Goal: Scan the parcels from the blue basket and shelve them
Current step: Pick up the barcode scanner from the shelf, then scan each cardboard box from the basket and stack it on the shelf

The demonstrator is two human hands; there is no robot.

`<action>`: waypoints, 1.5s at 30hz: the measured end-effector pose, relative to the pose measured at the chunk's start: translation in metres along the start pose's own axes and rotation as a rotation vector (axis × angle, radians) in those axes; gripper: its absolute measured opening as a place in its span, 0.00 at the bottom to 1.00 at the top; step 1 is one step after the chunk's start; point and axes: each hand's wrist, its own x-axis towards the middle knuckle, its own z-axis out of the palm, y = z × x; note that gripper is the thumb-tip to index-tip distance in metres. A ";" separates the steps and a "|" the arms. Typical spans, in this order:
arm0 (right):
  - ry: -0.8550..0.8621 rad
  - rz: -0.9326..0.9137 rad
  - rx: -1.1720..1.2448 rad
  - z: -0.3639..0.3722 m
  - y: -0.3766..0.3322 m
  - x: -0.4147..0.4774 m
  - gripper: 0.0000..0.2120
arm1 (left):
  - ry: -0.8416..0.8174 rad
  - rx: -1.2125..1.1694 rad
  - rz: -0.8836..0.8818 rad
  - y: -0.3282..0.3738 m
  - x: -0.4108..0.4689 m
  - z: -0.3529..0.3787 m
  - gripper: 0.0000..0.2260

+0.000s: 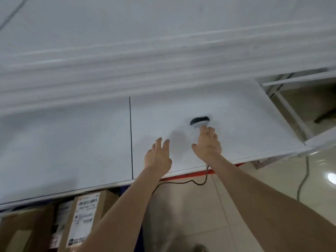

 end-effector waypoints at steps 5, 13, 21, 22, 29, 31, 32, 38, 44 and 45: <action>0.043 0.048 0.079 0.022 0.004 0.028 0.39 | 0.046 0.076 0.034 -0.011 0.023 0.016 0.29; 0.137 0.069 0.228 0.050 -0.001 0.034 0.33 | 0.114 0.117 -0.045 -0.034 0.014 0.030 0.29; -0.197 0.184 0.740 0.066 -0.027 -0.017 0.22 | 0.119 0.122 -0.180 -0.047 -0.051 0.028 0.30; -0.215 0.169 0.776 0.066 -0.032 -0.027 0.19 | 0.132 0.138 -0.192 -0.049 -0.060 0.023 0.30; -0.290 -0.043 0.994 0.044 -0.066 -0.105 0.04 | 0.211 0.216 -0.277 -0.051 -0.134 -0.011 0.29; -0.303 -0.075 1.059 0.038 -0.073 -0.131 0.03 | 0.240 0.248 -0.286 -0.048 -0.160 -0.020 0.29; -0.312 -0.099 1.063 0.036 -0.076 -0.145 0.03 | 0.253 0.263 -0.295 -0.048 -0.173 -0.023 0.29; -0.509 -0.175 1.155 0.027 -0.083 -0.219 0.09 | 0.343 0.310 -0.347 -0.052 -0.251 -0.036 0.27; -0.581 -0.161 1.182 0.035 -0.088 -0.266 0.08 | 0.341 0.304 -0.405 -0.065 -0.299 -0.025 0.26; -0.576 -0.162 1.159 0.038 -0.091 -0.269 0.07 | 0.336 0.290 -0.426 -0.070 -0.301 -0.023 0.26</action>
